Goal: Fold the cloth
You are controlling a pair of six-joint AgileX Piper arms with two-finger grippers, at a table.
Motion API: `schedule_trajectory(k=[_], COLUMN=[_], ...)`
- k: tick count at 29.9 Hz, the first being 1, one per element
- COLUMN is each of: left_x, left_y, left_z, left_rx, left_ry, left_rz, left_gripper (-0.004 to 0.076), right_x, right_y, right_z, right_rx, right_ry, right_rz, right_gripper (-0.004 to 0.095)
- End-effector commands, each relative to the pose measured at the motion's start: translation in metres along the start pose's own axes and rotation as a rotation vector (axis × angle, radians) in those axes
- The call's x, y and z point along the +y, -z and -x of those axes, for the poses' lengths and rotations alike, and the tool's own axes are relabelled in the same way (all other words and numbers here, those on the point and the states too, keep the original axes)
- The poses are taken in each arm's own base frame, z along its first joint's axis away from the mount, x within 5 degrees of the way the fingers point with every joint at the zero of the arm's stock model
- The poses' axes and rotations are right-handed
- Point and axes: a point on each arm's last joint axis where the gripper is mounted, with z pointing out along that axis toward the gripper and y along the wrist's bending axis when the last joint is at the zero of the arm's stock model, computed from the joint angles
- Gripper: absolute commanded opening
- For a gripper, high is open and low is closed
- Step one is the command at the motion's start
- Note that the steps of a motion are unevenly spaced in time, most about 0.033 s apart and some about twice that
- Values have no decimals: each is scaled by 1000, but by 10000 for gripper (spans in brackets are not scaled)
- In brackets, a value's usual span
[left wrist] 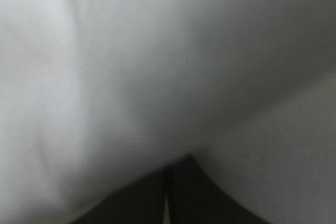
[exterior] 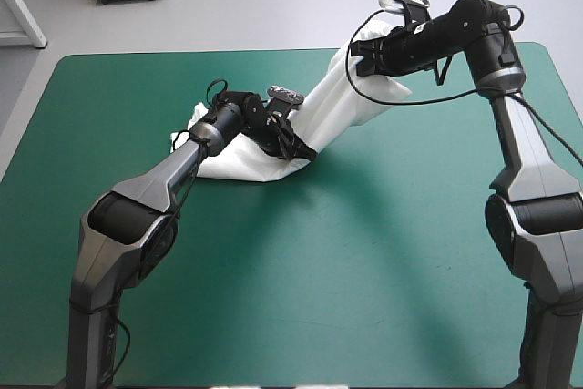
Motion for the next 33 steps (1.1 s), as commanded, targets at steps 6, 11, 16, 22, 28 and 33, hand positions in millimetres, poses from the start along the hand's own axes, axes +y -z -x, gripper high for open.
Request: schedule_trajectory(k=[6, 11, 16, 22, 28, 33], left_x=[-5, -2, 18, 30, 1, -26], left_y=[21, 27, 85, 174, 247, 286], left_z=[7, 6, 1, -44, -108, -151], left_rx=[-39, -22, -26, -86, -182, -290], left_ry=[-6, -11, 35, 109, 110, 97], left_rz=[-1, 36, 127, 196, 228, 227], left_gripper=[-22, -22, -22, -22, -22, -22], right_x=[67, 72, 69, 69, 84, 121], right_y=[49, 47, 46, 46, 42, 27], right_z=[0, -2, -2, -2, -6, -21], right_rx=[-101, -94, -95, -96, -84, -48], right_ry=[118, 135, 146, 155, 199, 288], right_rz=[163, 159, 123, 127, 186, 227], right_gripper=[-16, -16, -16, -16, -16, -16])
